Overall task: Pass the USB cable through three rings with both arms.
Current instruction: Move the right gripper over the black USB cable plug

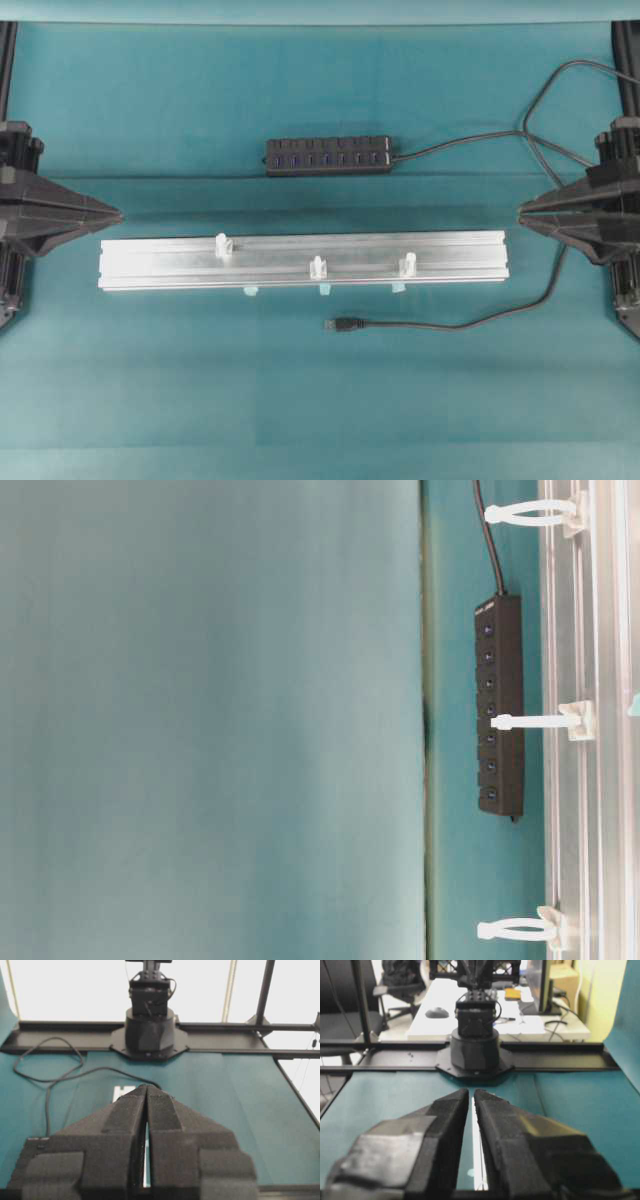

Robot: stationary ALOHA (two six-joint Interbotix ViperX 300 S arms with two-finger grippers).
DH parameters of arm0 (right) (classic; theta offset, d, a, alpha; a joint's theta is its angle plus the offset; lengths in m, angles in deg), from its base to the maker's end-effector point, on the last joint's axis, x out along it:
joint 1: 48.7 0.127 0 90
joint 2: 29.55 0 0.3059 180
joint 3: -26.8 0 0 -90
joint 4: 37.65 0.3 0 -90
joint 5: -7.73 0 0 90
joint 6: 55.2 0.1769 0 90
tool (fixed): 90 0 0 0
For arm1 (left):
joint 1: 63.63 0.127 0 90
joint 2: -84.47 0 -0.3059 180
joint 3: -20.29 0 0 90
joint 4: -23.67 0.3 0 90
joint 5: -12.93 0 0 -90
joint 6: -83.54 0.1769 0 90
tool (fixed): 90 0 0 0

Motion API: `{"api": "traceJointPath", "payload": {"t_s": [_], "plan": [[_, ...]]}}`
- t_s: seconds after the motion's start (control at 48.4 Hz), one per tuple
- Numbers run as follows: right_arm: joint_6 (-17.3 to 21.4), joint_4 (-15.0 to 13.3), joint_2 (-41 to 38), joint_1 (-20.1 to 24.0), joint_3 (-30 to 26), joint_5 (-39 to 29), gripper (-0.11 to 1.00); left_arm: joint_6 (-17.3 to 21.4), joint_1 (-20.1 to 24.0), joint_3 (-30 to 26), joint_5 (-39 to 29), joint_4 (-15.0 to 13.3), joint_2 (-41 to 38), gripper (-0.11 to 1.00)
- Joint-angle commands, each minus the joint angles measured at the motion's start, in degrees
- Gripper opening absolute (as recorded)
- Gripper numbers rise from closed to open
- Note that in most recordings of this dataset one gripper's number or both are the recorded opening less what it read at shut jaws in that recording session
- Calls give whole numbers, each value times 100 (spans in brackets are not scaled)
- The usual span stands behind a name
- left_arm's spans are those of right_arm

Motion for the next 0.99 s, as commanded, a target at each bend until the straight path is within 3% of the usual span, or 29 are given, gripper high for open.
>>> {"api": "traceJointPath", "payload": {"t_s": [0.0, 0.083, 0.145, 0.351, 0.702, 0.826, 0.971], "plan": [[88, 70, -70, 62, -193, 26, 0, -220, -105, -439, -299, 53, -114, 2], [281, 519, -220, 44, -492, -343, -1, -325, -105, -782, -826, 53, -193, 2], [483, 694, -369, -9, -765, -738, -7, -343, -105, -1020, -1292, 70, -272, 2], [633, 677, -1187, 44, -1723, -2382, -10, -308, -114, -1494, -2285, 79, -501, 2], [598, 650, -2927, 158, -3015, -5027, -10, -308, -88, -1749, -2813, 79, -923, 2], [606, 457, -3507, 185, -3480, -5845, -10, -316, -88, -1811, -2953, 88, -993, 2], [598, 352, -3990, 202, -3753, -6319, -10, -316, -88, -1828, -3059, 88, -1055, 2]]}}
